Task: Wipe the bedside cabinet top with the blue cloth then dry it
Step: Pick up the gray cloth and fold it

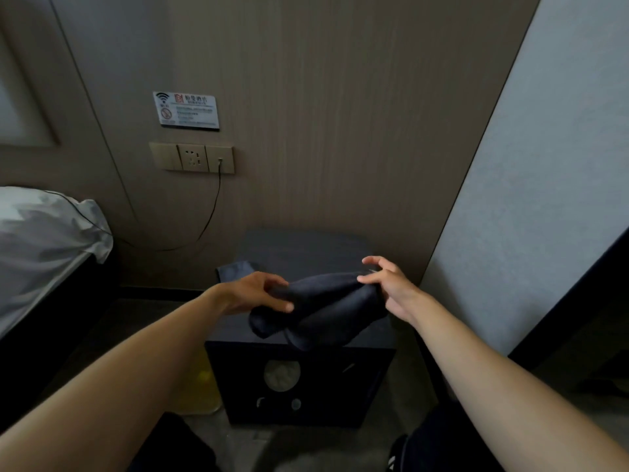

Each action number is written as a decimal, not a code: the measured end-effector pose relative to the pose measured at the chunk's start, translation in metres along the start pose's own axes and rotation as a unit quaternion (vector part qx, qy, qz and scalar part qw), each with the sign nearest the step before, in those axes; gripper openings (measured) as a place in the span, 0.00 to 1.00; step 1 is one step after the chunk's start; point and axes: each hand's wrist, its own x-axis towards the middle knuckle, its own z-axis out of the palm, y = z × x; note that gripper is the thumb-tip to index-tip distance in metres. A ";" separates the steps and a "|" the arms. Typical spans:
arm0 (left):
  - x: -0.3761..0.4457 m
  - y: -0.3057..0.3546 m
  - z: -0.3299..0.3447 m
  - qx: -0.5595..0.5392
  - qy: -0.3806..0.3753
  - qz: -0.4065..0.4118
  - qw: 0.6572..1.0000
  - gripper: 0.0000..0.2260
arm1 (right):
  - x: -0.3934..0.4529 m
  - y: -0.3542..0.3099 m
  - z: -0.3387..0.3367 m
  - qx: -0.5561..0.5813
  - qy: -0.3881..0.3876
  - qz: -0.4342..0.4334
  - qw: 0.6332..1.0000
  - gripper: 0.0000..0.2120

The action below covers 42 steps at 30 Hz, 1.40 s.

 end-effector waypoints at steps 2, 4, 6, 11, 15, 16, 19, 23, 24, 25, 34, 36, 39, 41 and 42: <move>-0.002 -0.002 -0.011 0.146 -0.048 -0.037 0.987 0.11 | -0.002 -0.001 -0.005 0.009 -0.012 -0.008 1.000 0.18; -0.003 -0.005 -0.020 0.213 -0.039 -0.056 0.975 0.05 | -0.004 -0.002 -0.010 0.019 -0.038 -0.006 0.999 0.19; -0.003 -0.008 -0.024 0.166 0.003 -0.069 0.984 0.03 | -0.004 -0.001 -0.013 0.017 -0.054 -0.005 0.998 0.18; -0.008 -0.010 -0.008 -0.130 0.098 -0.111 0.980 0.09 | -0.003 0.004 -0.013 0.039 -0.036 -0.015 0.998 0.15; -0.006 -0.010 0.008 -0.235 0.103 -0.124 0.959 0.13 | -0.003 0.006 -0.007 0.052 -0.047 -0.015 0.997 0.14; -0.004 -0.010 0.011 -0.247 0.122 -0.124 0.953 0.14 | -0.003 0.006 -0.005 0.048 -0.050 -0.018 0.997 0.14; 0.001 -0.010 0.017 -0.260 0.146 -0.130 0.946 0.17 | 0.000 0.006 -0.003 0.055 -0.040 -0.024 0.997 0.14; -0.001 -0.014 0.013 -0.300 0.086 -0.102 0.945 0.29 | 0.003 0.007 -0.004 0.065 -0.023 -0.037 0.997 0.14; 0.000 -0.015 0.011 -0.319 0.091 -0.100 0.938 0.38 | 0.003 0.008 -0.005 0.061 -0.018 -0.040 0.997 0.14; -0.001 -0.015 0.010 -0.333 0.100 -0.097 0.932 0.42 | 0.004 0.008 -0.006 0.060 -0.012 -0.042 0.997 0.14; 0.001 -0.027 0.002 0.048 0.232 -0.015 0.972 0.15 | 0.006 0.016 -0.020 -0.042 0.036 -0.077 0.995 0.18; 0.004 -0.029 0.001 0.099 0.277 -0.010 0.956 0.11 | 0.005 0.018 -0.022 -0.155 0.053 -0.109 0.980 0.16; 0.003 -0.026 0.003 0.175 0.287 0.002 0.942 0.06 | 0.006 0.023 -0.026 -0.266 0.076 -0.145 0.950 0.11; 0.004 -0.024 0.003 0.145 0.275 0.006 0.950 0.04 | 0.003 0.022 -0.028 -0.295 0.104 -0.149 0.938 0.05; 0.004 -0.024 0.004 0.125 0.266 0.011 0.956 0.05 | 0.002 0.021 -0.029 -0.310 0.114 -0.144 0.933 0.03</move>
